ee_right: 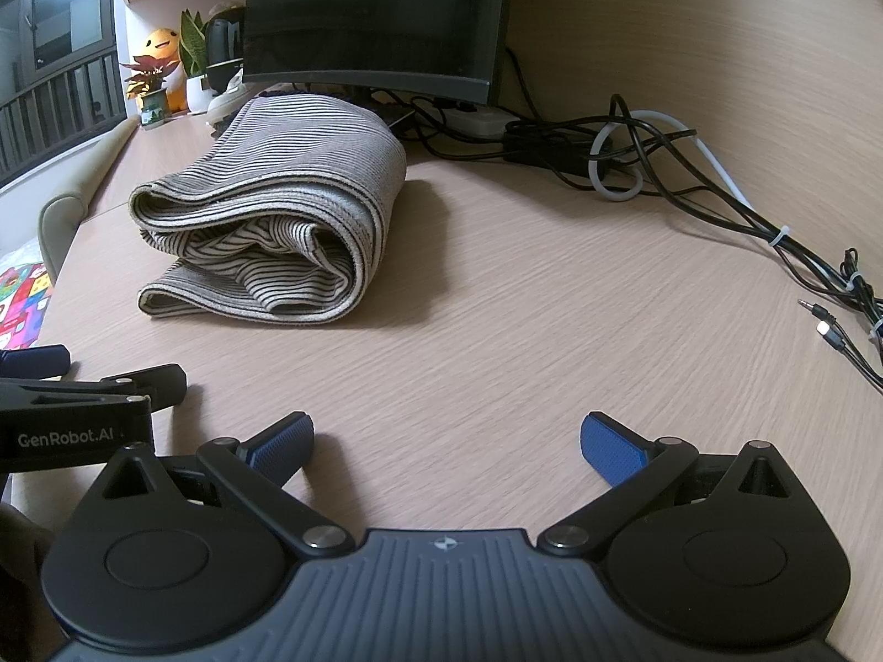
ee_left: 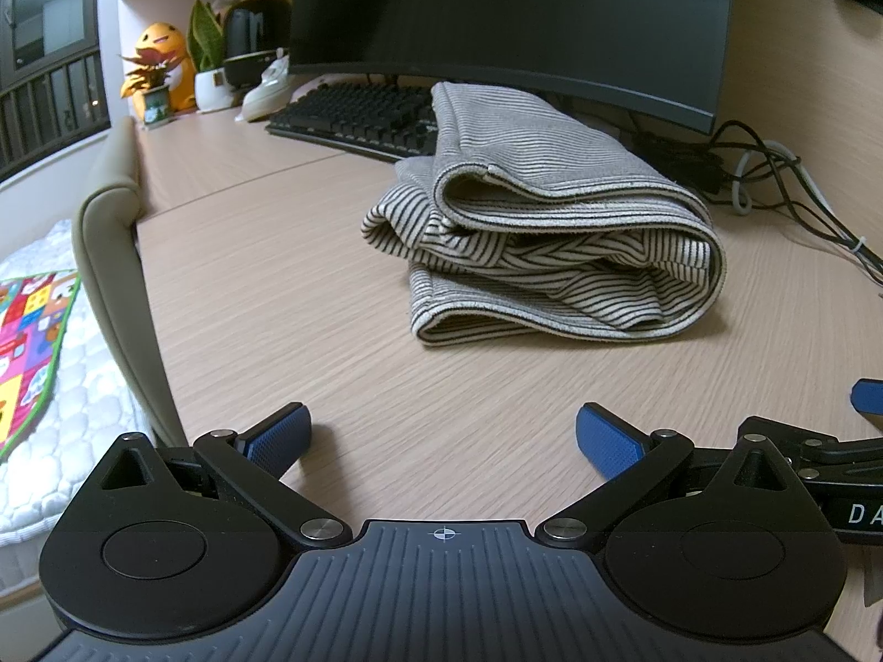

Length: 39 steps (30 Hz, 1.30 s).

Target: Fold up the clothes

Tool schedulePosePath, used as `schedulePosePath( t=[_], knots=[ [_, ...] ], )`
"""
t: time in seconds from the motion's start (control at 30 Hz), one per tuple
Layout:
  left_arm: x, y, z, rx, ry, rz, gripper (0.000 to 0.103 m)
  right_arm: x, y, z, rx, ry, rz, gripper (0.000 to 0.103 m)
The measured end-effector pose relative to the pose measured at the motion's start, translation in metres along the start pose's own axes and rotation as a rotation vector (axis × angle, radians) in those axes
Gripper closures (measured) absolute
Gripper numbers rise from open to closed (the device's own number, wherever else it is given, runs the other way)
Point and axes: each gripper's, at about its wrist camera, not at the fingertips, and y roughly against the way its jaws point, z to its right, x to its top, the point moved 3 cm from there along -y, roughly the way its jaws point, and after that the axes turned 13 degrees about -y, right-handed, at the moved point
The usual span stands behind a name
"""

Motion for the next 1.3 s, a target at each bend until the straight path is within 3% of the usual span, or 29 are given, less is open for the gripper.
schedulePosePath(
  t=[1.3],
  knots=[
    [0.0001, -0.0010, -0.0010, 0.003, 0.004, 0.004, 0.000, 0.0044, -0.0048, 0.0005, -0.032, -0.025, 0.005, 0.000]
  ],
)
